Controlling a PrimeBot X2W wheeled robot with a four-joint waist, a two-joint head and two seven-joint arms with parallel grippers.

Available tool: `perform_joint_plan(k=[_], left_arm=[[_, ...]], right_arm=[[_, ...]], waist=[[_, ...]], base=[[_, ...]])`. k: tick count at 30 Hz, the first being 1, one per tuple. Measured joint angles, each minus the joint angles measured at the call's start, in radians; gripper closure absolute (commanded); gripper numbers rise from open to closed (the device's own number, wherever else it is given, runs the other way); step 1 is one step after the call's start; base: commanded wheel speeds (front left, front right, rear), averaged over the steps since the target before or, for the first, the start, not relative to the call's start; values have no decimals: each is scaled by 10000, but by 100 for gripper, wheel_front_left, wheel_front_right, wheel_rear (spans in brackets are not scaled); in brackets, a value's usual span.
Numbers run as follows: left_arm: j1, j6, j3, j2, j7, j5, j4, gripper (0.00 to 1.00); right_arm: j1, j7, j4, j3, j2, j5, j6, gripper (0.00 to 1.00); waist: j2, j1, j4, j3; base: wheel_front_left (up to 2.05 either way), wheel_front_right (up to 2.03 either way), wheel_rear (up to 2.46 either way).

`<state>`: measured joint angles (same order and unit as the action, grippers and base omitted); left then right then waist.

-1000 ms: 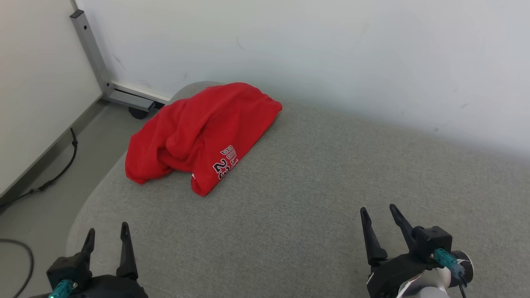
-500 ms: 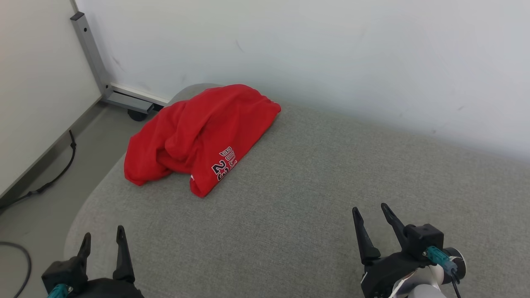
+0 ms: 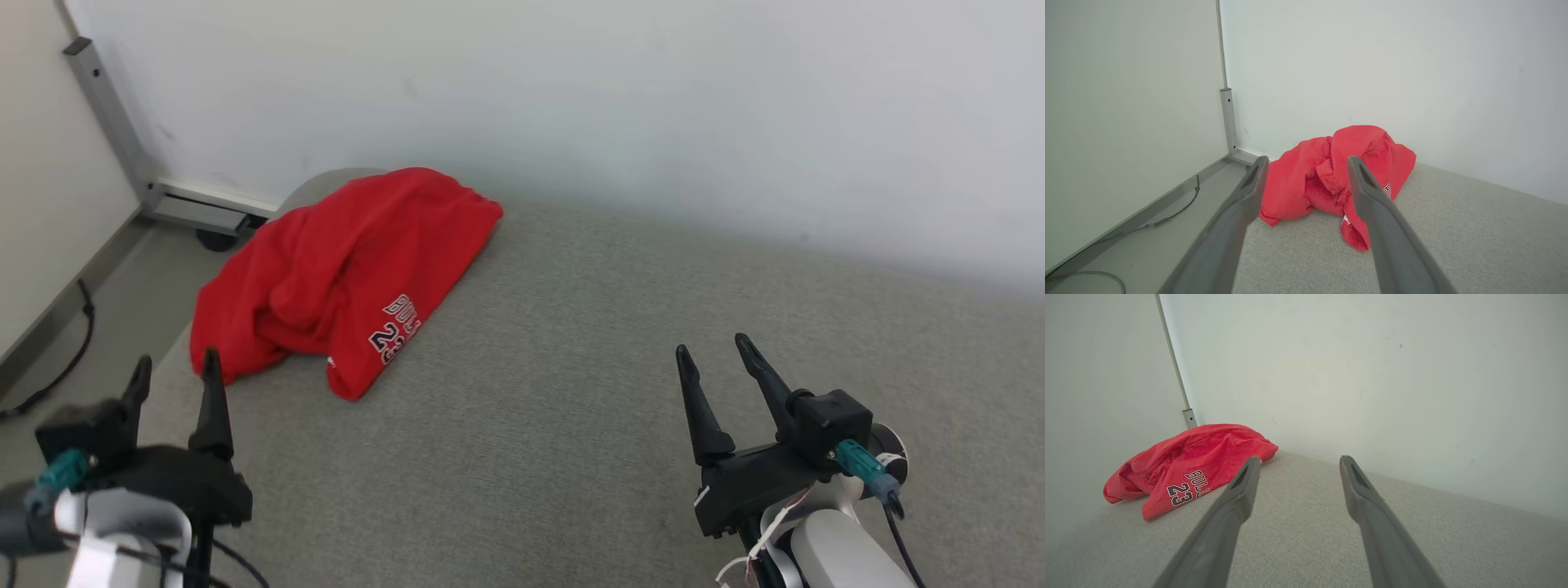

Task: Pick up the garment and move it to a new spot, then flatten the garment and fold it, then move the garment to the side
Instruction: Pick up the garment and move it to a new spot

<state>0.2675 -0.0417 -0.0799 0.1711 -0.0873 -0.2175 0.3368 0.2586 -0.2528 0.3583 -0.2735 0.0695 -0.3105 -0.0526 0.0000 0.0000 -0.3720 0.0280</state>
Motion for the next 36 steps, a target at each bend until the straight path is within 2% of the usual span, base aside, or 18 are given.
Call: perform_joint_plan(k=[3, 9, 12, 18, 21, 23, 28, 36], left_arm=[[564, 282, -12, 104, 192, -96, 403, 0], [1964, 1187, -90, 221, 838, -706, 1785, 0], [2661, 1480, -2, 328, 1294, -1049, 2495, 0], [4065, 1565, 174, 1039, 2017, -1365, 3632, 0], [4668, 1580, 295, 1200, 2397, -1659, 4178, 0], [4993, 1593, 420, 1246, 2665, -1918, 4600, 0], [5396, 1657, 318, 1818, 3219, -1902, 5381, 0], [5795, 1662, -209, 1885, 3881, -1848, 6211, 0]], right_arm=[[-3, -25, -27, -119, -10, 54, 0, 0], [23, -27, -81, -284, -15, 155, 86, 0], [211, -27, -130, -389, -17, 267, 92, 0], [499, -27, -359, -508, -17, 378, 146, 0], [613, -27, -426, -546, -17, 431, 174, 0], [622, -27, -441, -560, -17, 483, 174, 0], [809, -27, -512, -616, -6, 640, 176, 0], [983, -27, -600, -568, 194, 677, 221, 0]], waist=[[0, 0, 238, -55], [0, 0, 726, -247], [1, 1, 976, -386], [0, 1, 1499, -736], [0, 1, 1758, -959], [1, 1, 1927, -1116], [1, 1, 2379, -1504], [1, 2, 2901, -2044]], base=[[0, 0, 0], [0, 0, 0], [0, 0, 0], [0, 0, 0], [0, 0, 0], [0, 0, 0], [0, 0, 0], [0, 0, 0]])
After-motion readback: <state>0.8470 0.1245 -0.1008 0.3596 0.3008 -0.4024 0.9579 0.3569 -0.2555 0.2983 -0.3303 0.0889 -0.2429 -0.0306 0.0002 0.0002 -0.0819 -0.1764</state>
